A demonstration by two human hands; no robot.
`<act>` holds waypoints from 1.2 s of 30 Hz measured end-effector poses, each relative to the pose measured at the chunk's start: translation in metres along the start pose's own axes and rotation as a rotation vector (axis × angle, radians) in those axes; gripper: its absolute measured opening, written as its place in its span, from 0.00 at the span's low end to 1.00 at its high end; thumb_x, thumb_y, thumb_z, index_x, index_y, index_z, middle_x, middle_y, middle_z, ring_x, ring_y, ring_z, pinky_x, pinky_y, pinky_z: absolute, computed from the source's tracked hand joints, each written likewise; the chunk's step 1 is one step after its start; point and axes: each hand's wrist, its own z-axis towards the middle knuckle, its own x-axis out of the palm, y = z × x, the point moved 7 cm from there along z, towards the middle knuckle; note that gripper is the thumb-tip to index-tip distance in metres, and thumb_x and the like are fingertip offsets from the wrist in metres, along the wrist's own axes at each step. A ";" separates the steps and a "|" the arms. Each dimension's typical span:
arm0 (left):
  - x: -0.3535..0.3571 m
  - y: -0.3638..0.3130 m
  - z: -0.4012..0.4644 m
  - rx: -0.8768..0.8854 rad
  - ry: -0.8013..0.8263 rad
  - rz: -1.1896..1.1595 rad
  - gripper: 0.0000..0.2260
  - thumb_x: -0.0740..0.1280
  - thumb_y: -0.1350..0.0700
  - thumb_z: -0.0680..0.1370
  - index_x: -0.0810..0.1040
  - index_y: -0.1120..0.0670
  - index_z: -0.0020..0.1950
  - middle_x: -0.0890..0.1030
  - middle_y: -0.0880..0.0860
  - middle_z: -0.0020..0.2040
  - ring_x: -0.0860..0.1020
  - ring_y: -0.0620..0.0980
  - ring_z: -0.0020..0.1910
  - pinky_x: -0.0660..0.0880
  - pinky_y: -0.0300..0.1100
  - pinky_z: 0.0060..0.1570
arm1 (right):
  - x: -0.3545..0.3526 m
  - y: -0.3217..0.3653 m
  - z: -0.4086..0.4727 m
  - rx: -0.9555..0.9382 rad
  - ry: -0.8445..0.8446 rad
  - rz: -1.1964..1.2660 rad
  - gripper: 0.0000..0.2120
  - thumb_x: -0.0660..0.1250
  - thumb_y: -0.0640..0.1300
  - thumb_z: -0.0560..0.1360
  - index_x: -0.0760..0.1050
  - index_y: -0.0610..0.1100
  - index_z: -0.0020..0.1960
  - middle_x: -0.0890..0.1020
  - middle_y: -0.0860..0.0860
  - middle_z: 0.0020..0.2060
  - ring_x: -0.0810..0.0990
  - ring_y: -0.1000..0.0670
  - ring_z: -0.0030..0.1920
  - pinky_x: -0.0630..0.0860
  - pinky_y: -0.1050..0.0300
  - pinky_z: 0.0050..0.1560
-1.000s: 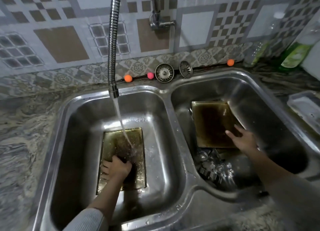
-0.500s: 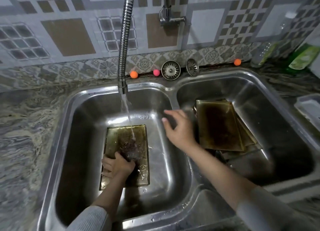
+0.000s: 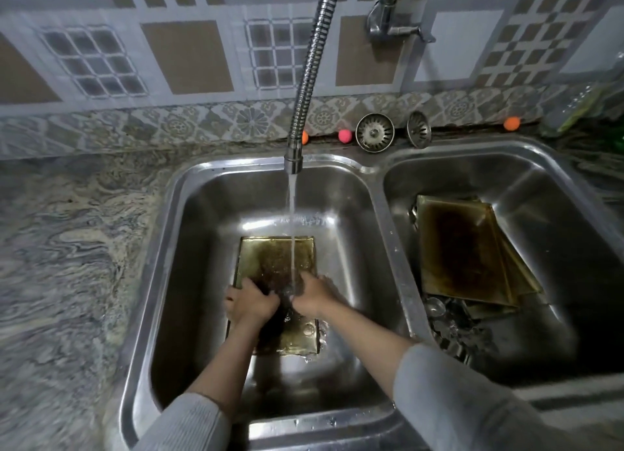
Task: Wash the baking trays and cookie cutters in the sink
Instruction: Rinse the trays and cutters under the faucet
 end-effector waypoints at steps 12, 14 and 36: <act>-0.015 0.019 -0.002 0.000 0.061 -0.292 0.22 0.70 0.54 0.71 0.71 0.51 0.64 0.77 0.56 0.61 0.74 0.57 0.61 0.69 0.49 0.64 | -0.013 -0.034 0.001 0.107 -0.244 0.661 0.14 0.63 0.30 0.71 0.73 0.47 0.50 0.77 0.48 0.46 0.74 0.55 0.36 0.69 0.65 0.28; -0.013 0.016 -0.007 0.002 0.098 -0.345 0.21 0.70 0.56 0.71 0.70 0.52 0.62 0.78 0.55 0.56 0.77 0.56 0.55 0.75 0.48 0.57 | -0.019 -0.037 0.002 0.077 -0.286 0.720 0.15 0.62 0.27 0.70 0.73 0.46 0.46 0.77 0.46 0.44 0.77 0.50 0.38 0.70 0.64 0.31; -0.049 -0.055 -0.065 0.322 0.147 -0.843 0.19 0.64 0.62 0.79 0.71 0.49 0.69 0.77 0.55 0.61 0.80 0.49 0.46 0.79 0.40 0.42 | -0.160 0.021 -0.042 -0.261 -0.579 0.802 0.14 0.68 0.32 0.72 0.79 0.51 0.46 0.74 0.53 0.36 0.74 0.55 0.36 0.72 0.63 0.41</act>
